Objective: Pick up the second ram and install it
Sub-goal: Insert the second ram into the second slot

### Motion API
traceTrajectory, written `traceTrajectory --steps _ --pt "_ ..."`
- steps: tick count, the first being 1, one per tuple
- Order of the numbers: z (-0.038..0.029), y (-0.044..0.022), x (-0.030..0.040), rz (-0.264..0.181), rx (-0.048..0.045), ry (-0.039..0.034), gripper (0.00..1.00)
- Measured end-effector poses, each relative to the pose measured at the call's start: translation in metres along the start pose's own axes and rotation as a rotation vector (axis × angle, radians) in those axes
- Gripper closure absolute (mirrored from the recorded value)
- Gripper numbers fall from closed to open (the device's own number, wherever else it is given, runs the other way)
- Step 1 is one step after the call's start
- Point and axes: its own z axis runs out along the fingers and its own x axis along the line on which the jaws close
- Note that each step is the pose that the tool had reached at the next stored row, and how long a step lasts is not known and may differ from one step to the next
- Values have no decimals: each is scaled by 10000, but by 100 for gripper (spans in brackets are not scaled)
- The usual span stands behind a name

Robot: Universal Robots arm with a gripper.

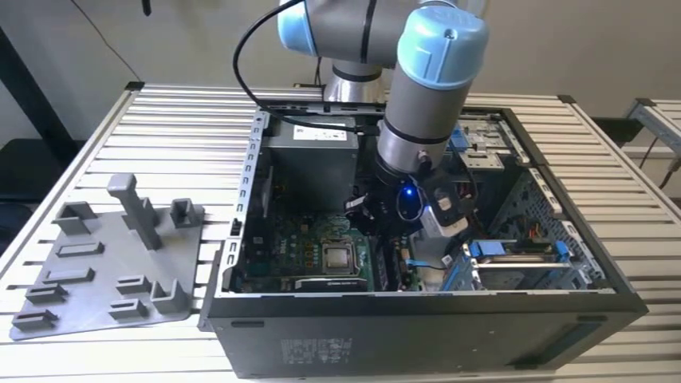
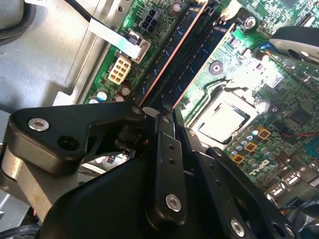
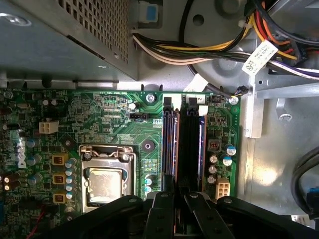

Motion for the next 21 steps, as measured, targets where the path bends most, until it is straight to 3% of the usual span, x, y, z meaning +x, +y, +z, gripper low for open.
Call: traceTrajectory --steps 3,4,14,21 --pt "-14 -6 2 2 44 11 79" --pt "-24 -7 1 1 40 9 72" --pt "-470 -14 20 1 41 11 72" --pt "-477 -13 22 1 41 7 72"
